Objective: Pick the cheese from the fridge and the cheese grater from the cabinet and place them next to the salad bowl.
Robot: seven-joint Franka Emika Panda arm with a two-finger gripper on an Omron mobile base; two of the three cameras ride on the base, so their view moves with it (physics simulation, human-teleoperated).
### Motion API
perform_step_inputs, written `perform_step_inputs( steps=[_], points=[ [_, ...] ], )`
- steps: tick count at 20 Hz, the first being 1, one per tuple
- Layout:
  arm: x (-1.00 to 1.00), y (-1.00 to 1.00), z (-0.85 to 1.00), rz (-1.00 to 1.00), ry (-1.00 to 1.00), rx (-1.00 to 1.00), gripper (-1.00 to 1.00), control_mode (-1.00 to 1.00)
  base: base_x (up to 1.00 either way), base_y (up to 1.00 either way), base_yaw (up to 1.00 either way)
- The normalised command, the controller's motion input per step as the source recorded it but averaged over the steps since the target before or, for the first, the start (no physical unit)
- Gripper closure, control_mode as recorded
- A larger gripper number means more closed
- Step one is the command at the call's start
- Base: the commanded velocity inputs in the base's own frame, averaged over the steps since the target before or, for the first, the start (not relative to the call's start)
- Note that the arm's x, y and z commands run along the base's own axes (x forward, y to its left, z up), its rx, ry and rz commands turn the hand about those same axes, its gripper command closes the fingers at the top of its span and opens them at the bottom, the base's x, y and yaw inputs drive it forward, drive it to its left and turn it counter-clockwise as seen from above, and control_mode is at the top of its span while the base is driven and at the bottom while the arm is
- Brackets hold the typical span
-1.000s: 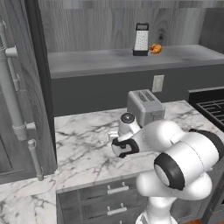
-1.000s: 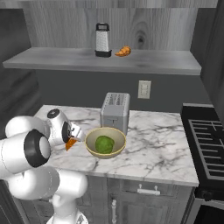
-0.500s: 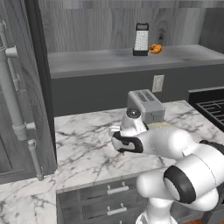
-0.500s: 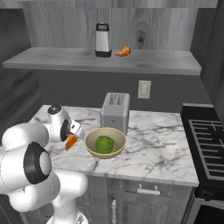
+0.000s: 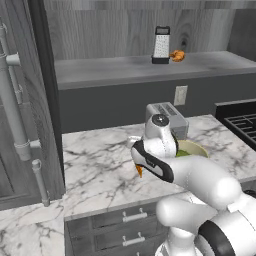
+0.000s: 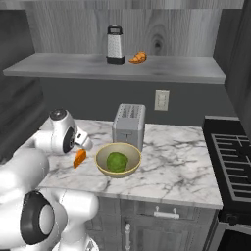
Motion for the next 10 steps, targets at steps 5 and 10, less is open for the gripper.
perform_step_inputs(
  steps=[5, 10],
  points=[
    [-0.2, 0.0, 0.6, -0.03, -0.07, 0.12, -1.0, -1.0, 0.0, 0.0, 0.0],
    [-0.23, 0.0, 0.6, 0.0, -0.05, 0.07, -1.0, -1.0, 0.0, 0.0, 0.0]
  ],
)
